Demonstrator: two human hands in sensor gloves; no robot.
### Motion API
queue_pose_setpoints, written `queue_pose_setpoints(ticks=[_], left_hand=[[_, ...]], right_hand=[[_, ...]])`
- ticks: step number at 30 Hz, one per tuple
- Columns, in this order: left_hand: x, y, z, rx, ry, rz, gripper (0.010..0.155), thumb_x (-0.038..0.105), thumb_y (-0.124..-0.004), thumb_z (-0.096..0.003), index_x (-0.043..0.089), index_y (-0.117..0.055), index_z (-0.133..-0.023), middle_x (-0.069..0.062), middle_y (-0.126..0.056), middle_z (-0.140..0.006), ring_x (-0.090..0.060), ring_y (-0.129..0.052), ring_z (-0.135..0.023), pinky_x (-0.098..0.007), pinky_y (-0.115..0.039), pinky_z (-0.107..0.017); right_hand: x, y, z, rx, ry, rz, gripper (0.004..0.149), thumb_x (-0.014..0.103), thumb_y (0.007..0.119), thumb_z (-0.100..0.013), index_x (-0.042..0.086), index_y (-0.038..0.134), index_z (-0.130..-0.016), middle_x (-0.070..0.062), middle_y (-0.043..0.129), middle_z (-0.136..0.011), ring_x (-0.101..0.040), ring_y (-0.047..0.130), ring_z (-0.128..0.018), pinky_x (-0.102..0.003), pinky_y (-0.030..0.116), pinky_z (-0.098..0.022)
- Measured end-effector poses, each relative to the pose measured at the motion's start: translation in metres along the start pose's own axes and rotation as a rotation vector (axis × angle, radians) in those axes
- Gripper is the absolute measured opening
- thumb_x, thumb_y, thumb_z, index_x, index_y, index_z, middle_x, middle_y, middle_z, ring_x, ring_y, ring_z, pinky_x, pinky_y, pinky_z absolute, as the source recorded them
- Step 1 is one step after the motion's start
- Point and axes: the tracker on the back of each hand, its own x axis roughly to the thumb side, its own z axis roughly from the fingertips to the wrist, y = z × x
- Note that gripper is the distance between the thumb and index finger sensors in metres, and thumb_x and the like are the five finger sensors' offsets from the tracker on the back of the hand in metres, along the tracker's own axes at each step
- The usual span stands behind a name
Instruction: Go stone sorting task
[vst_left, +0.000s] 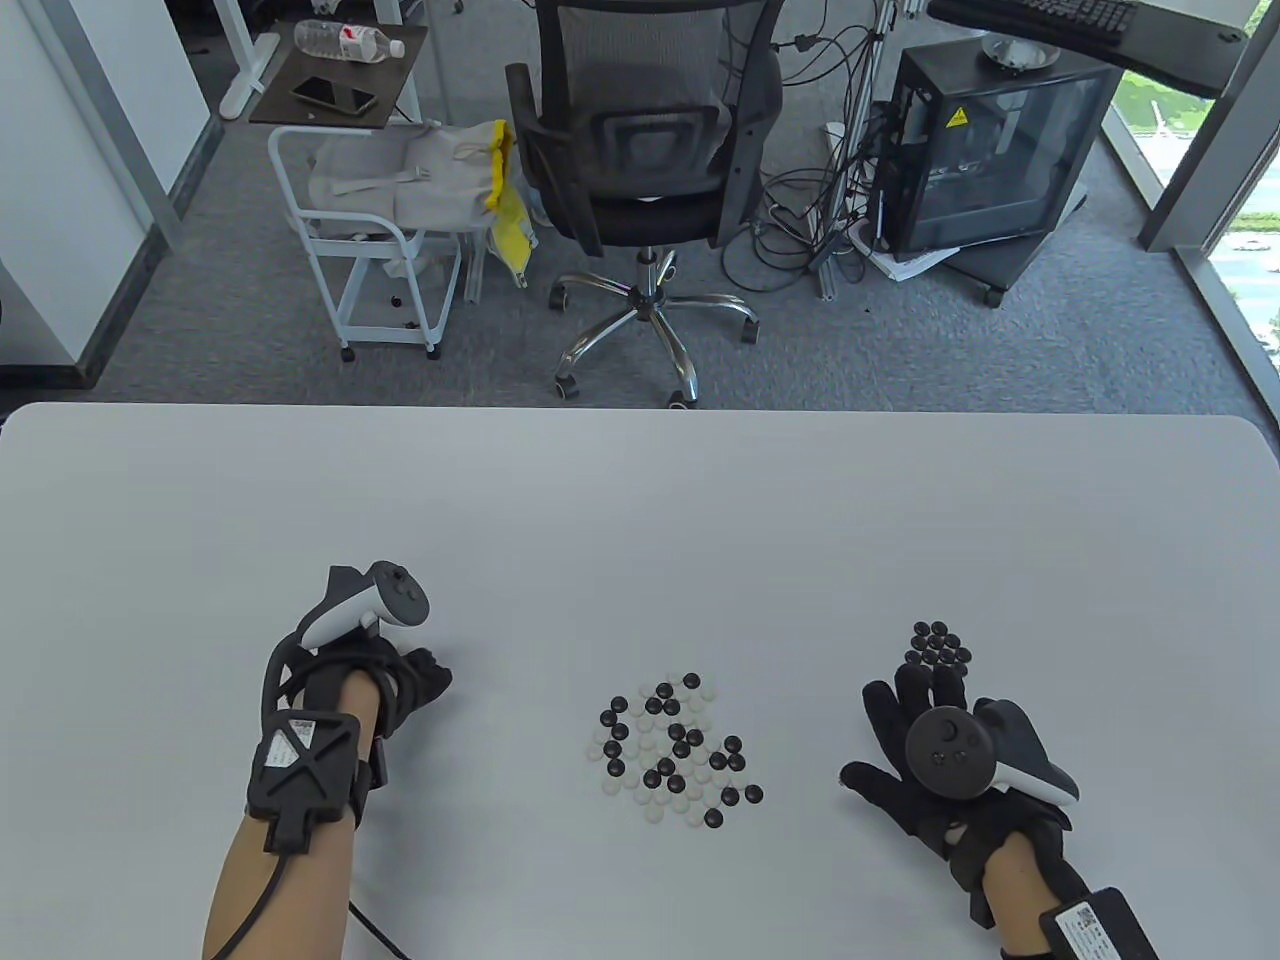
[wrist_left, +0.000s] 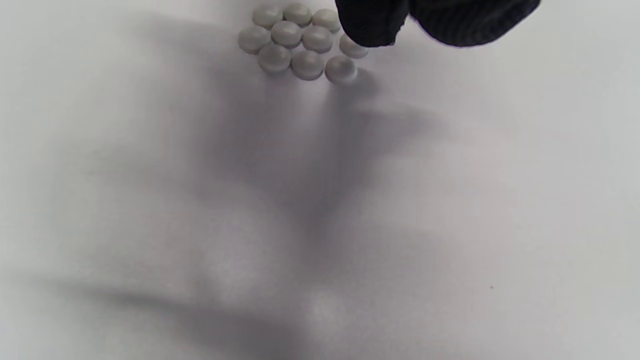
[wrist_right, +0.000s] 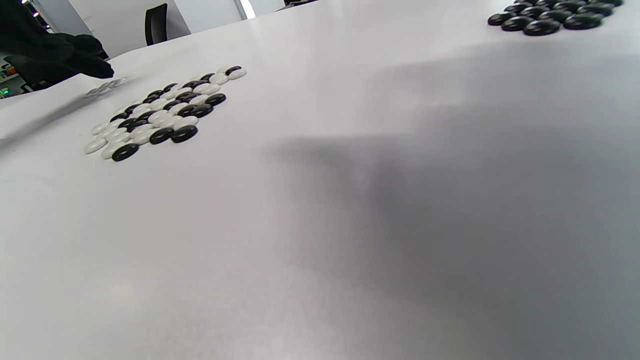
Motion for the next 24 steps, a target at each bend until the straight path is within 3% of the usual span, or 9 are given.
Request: queue_pose_setpoints(ticks=[6,11,18,24], left_hand=[[0.064,0.012,0.024,0.074,-0.192,-0.089,0.07,0.055,-0.052,-0.0517,0.03,-0.049,-0.117,-0.022,0.013,-0.112,-0.053,0.019,-0.093,-0.081,-0.002,-0.056],[0.132,-0.006,0.03,0.011,-0.395,-0.216,0.067,0.055,-0.054,-0.0521,0.03,-0.057,-0.114,-0.023,0.006,-0.115,-0.054,0.013,-0.095,-0.082,-0.006,-0.057],[0.206,-0.034,0.014,-0.041,-0.479,-0.358,0.066,0.054,-0.053,-0.0522,0.032,-0.053,-0.115,-0.022,0.009,-0.114,-0.053,0.016,-0.094,-0.082,-0.004,-0.057],[0.241,-0.05,-0.005,-0.068,-0.479,-0.425,0.067,0.054,-0.052,-0.0517,0.036,-0.043,-0.115,-0.021,0.016,-0.111,-0.052,0.021,-0.092,-0.082,-0.001,-0.056]], right_hand=[[-0.002,0.0,0.0,0.003,0.008,-0.002,0.085,0.049,0.055,-0.066,-0.01,0.017,-0.115,-0.049,0.002,-0.108,-0.07,-0.006,-0.088,-0.09,0.008,-0.051],[-0.002,0.0,0.0,-0.003,0.007,-0.004,0.086,0.049,0.055,-0.066,-0.01,0.017,-0.115,-0.049,0.002,-0.108,-0.07,-0.006,-0.087,-0.09,0.008,-0.051],[-0.001,0.001,0.0,0.001,0.004,-0.002,0.086,0.049,0.055,-0.066,-0.009,0.016,-0.115,-0.049,0.002,-0.108,-0.07,-0.006,-0.087,-0.09,0.008,-0.051],[-0.002,0.0,0.0,-0.002,0.005,-0.004,0.085,0.049,0.055,-0.066,-0.009,0.016,-0.115,-0.049,0.002,-0.108,-0.07,-0.006,-0.087,-0.089,0.008,-0.051]])
